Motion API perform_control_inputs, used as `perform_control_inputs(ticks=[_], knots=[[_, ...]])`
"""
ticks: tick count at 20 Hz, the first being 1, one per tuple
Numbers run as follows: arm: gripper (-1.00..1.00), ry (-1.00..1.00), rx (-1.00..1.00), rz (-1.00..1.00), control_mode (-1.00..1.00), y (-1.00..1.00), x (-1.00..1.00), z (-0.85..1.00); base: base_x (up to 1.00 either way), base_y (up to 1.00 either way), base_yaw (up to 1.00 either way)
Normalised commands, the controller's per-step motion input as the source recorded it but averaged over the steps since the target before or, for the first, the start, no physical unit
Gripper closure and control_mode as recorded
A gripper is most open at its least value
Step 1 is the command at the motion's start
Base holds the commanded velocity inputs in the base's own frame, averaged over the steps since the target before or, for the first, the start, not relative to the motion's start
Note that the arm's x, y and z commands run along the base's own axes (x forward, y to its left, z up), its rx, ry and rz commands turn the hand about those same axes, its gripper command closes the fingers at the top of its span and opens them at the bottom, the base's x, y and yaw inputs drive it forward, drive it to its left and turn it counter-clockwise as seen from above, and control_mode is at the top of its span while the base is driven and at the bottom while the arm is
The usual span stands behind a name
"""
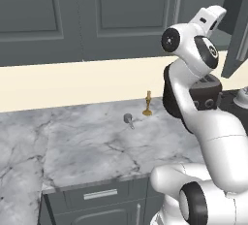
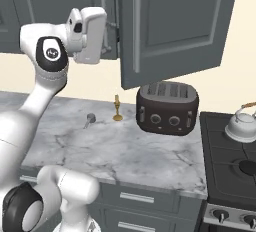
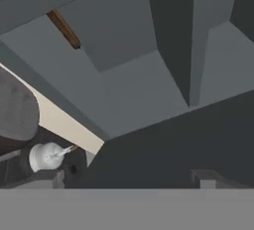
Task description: Pick the pan from the cabinet and place it on the stove. Then turn on the stove burner for the pan.
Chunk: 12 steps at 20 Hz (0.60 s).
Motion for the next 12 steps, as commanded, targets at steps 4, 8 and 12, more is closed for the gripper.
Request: perform_control_inputs(ticks=[4,8,12], knots=[[-1.0,0.07,-0.02,-0.15,-1.0,-0.44,0.0,-0.04,0.0,0.0,0.0],[-1.0,0.05,-0.01,-0.16,-1.0,-0.48,-0.03,0.0,0.0,0.0,0.0],[-1.0,0.0,0.0,-0.14,-1.0,-0.56,-0.48,0.0,0.0,0.0,0.0]])
